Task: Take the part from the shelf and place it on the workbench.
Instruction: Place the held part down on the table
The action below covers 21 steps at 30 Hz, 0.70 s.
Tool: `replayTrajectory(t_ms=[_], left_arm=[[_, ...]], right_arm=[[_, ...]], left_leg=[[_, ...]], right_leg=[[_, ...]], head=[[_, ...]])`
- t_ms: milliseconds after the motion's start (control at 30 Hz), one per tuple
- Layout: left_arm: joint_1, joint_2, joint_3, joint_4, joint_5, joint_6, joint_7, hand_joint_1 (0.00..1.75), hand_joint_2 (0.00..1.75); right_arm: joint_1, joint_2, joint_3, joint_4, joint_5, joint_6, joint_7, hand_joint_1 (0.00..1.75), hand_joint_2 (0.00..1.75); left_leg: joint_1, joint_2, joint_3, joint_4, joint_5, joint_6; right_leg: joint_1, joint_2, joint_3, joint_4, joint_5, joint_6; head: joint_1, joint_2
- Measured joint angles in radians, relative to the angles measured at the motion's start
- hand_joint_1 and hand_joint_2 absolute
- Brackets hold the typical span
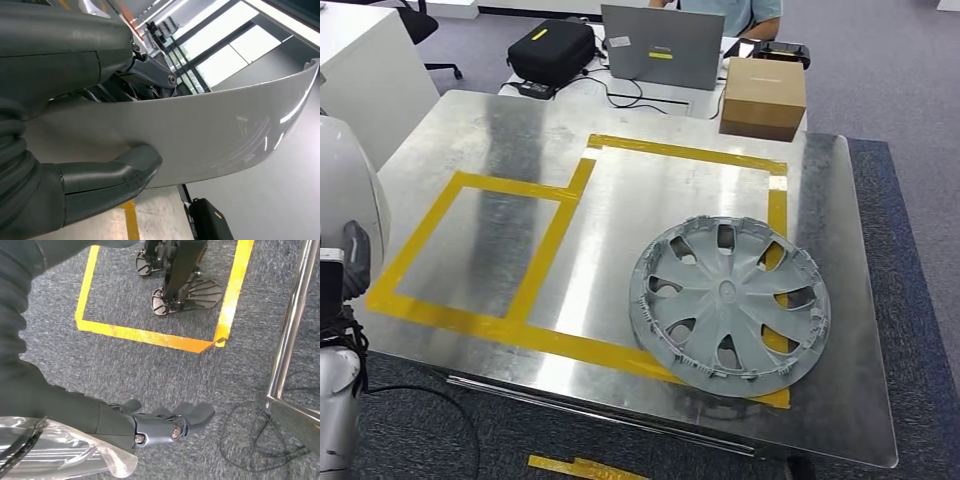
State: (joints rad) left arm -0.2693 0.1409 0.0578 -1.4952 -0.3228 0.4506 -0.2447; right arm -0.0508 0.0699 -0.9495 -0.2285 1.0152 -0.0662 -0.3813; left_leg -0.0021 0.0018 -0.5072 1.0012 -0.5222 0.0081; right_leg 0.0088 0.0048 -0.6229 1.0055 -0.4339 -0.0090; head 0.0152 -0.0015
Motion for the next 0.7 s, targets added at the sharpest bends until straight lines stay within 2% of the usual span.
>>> replayTrajectory(t_ms=[100,133,167,200,267,300,333,367,433,467,500,533,600,633,667,700], left_arm=[[0.001,0.000,-0.001,0.000,0.001,0.001,0.000,1.75,1.75],[0.000,0.000,-0.001,0.000,0.001,0.001,0.000,1.75,1.75],[-0.001,-0.001,-0.001,0.000,0.001,0.002,0.000,1.75,1.75],[-0.001,-0.001,-0.001,0.000,0.001,0.002,0.000,1.75,1.75],[0.001,-0.001,-0.001,0.000,0.001,0.002,0.000,1.75,1.75],[0.003,-0.002,-0.001,0.000,0.002,0.002,0.000,1.75,1.75],[0.004,-0.002,-0.001,0.000,0.002,0.001,0.000,1.75,1.75],[0.005,-0.002,-0.001,0.000,0.003,-0.001,0.000,1.75,1.75],[0.006,-0.002,-0.001,0.000,0.004,-0.011,0.002,1.75,1.75],[0.005,0.000,-0.001,0.000,0.004,-0.019,0.003,1.75,1.75],[0.004,0.001,-0.001,0.000,0.004,-0.025,0.005,1.75,1.75],[0.004,0.002,-0.001,0.000,0.004,-0.029,0.007,1.75,1.75],[0.003,0.005,-0.002,0.000,0.004,-0.032,0.009,1.75,1.75],[0.003,0.006,-0.003,0.000,0.004,-0.032,0.010,1.75,1.75],[0.003,0.007,-0.004,0.000,0.004,-0.032,0.011,1.75,1.75],[0.003,0.009,-0.004,0.001,0.004,-0.032,0.011,1.75,1.75]], right_arm=[[0.001,0.000,0.000,0.000,0.000,0.000,0.000,0.00,1.75],[0.001,0.000,0.000,0.000,0.000,0.000,0.000,0.00,1.75],[0.001,0.000,0.000,0.000,0.000,0.000,0.000,0.00,1.75],[0.000,0.000,0.000,0.000,0.001,0.000,0.000,0.00,1.75],[0.001,0.001,0.000,0.000,0.001,0.001,0.000,0.00,1.75],[0.001,0.001,0.000,0.000,0.002,0.001,0.000,0.00,1.75],[0.002,0.000,0.000,0.000,0.003,0.001,0.000,0.00,1.75],[0.002,0.000,-0.001,0.000,0.004,0.001,0.000,0.00,1.75],[0.001,0.000,-0.001,0.000,0.008,0.001,0.001,0.00,1.75],[0.000,-0.001,0.000,0.000,0.010,0.002,0.002,0.00,1.75],[-0.001,-0.001,0.000,0.000,0.012,0.002,0.003,0.00,1.75],[-0.001,0.000,0.000,0.000,0.013,0.003,0.003,0.00,1.75],[0.000,0.000,0.000,0.000,0.014,0.003,0.003,0.00,1.75],[0.000,0.000,0.000,0.000,0.014,0.003,0.003,0.00,1.75],[0.000,-0.001,0.000,0.000,0.014,0.003,0.003,0.00,1.75],[0.000,-0.001,0.000,0.000,0.014,0.003,0.003,0.00,1.75]], left_leg=[[-0.003,0.001,-0.007,-0.012,0.016,0.011],[-0.001,0.002,-0.010,-0.017,0.024,0.017],[0.002,0.004,-0.015,-0.021,0.032,0.022],[0.004,0.005,-0.023,-0.023,0.039,0.026],[0.004,0.006,-0.041,-0.022,0.050,0.029],[0.004,0.006,-0.050,-0.021,0.056,0.028],[0.005,0.006,-0.056,-0.020,0.060,0.026],[0.006,0.006,-0.061,-0.019,0.064,0.023],[0.008,0.006,-0.066,-0.016,0.067,0.017],[0.007,0.006,-0.068,-0.014,0.069,0.012],[0.006,0.006,-0.070,-0.012,0.071,0.007],[0.004,0.005,-0.072,-0.010,0.073,0.001],[0.005,0.004,-0.075,-0.011,0.077,-0.008],[0.006,0.003,-0.079,-0.003,0.070,-0.013],[0.008,0.002,-0.090,0.021,0.051,-0.019],[0.010,0.001,-0.110,0.068,0.021,-0.024]], right_leg=[[-0.003,-0.002,-0.006,-0.002,0.011,0.018],[-0.003,-0.002,-0.014,0.007,-0.001,0.023],[-0.004,-0.002,-0.028,0.036,-0.026,0.029],[-0.006,-0.002,-0.049,0.086,-0.064,0.034],[-0.010,-0.002,-0.100,0.225,-0.143,0.043],[-0.012,-0.002,-0.112,0.275,-0.162,0.046],[-0.013,-0.003,-0.106,0.288,-0.164,0.048],[-0.014,-0.003,-0.078,0.257,-0.147,0.050],[-0.017,-0.004,0.020,0.111,-0.099,0.051],[-0.017,-0.003,0.064,0.044,-0.084,0.047],[-0.017,-0.002,0.090,0.001,-0.080,0.043],[-0.016,0.000,0.101,-0.017,-0.084,0.035],[-0.016,0.000,0.100,-0.022,-0.081,0.019],[-0.016,0.000,0.099,-0.024,-0.078,0.010],[-0.018,-0.001,0.098,-0.026,-0.074,0.002],[-0.019,-0.002,0.097,-0.029,-0.071,-0.003]], head=[[0.000,0.000],[0.001,0.000],[0.002,0.000],[0.003,0.000],[0.005,0.000],[0.005,0.000],[0.005,0.000],[0.006,0.000],[0.006,0.000],[0.005,0.000],[0.005,0.000],[0.005,0.000],[0.005,0.000],[0.004,0.000],[0.003,0.000],[0.002,0.000]])
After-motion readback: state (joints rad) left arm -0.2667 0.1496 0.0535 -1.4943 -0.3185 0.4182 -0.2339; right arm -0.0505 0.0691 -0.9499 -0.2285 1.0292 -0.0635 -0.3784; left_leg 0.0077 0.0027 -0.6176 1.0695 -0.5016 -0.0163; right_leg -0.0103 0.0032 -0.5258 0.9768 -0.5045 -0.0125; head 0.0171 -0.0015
